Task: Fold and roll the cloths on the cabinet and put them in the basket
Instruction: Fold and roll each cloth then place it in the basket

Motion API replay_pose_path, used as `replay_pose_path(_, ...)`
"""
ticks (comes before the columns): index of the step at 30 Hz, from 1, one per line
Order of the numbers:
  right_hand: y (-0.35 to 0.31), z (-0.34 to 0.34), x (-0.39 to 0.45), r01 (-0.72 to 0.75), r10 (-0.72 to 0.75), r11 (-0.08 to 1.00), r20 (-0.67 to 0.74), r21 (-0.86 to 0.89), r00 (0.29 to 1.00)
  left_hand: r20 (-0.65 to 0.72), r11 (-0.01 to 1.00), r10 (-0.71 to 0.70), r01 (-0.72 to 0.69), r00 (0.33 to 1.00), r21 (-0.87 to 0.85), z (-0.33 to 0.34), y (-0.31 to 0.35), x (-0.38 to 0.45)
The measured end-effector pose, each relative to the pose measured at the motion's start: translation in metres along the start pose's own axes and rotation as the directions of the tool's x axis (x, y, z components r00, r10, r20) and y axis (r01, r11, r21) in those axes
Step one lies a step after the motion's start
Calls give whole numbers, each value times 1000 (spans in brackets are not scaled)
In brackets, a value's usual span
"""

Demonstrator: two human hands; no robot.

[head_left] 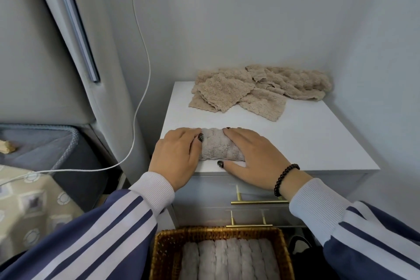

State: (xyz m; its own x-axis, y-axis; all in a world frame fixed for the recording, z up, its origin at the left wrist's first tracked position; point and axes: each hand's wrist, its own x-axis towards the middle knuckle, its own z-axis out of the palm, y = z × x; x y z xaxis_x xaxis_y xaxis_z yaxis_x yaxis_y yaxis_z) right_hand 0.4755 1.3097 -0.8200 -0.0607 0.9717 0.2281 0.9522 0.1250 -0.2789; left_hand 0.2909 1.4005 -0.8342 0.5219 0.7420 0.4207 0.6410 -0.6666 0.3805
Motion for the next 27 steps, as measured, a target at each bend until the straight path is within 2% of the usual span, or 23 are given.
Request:
replay_pose_path(4,-6,0,-7,-33,33,999,-18,25,999,68,999,1,-4,998,50,-6,1,-23)
replay_pose_path(7,-5,-2,-13,-41,40,999,37,18,999,33,998,23,-25,999,64,-15,8,-49)
replay_pose_path(10,-5,1,-20,-33,33,999,12,-30,999,-48,1000,12,-12,999,-11,-22,12,-71)
replay_pose_path(12,-9,8,-26,-37,33,998,-72,-48,997,27,982,-108,111,994,-154,-24,15,-85)
replay_pose_path(13,-12,12,-30,-41,33,997,-124,-61,992,115,933,-206,230,972,-276,-24,16,-91)
replay_pose_path(14,-17,18,-35,-47,31,996,-183,-81,983,236,832,-300,375,924,-410,-24,18,-96)
replay_pose_path(16,-29,28,-45,-55,24,994,-291,-98,956,450,547,-385,592,806,-592,-20,22,-102)
replay_pose_path(18,-44,37,-55,-51,19,996,-369,-78,929,556,325,-394,677,732,-661,-18,28,-104)
replay_pose_path(20,-62,51,-65,-35,32,999,-405,2,914,596,139,-381,681,707,-719,-19,33,-104)
replay_pose_path(22,-80,72,-77,-11,52,994,-385,108,921,600,55,-391,668,698,-742,-17,35,-105)
replay_pose_path(25,-104,106,-97,-117,186,952,-233,283,955,599,59,-470,700,648,-711,-8,29,-114)
replay_pose_path(27,-115,125,-105,-250,307,872,-73,421,949,612,90,-545,766,573,-637,5,17,-123)
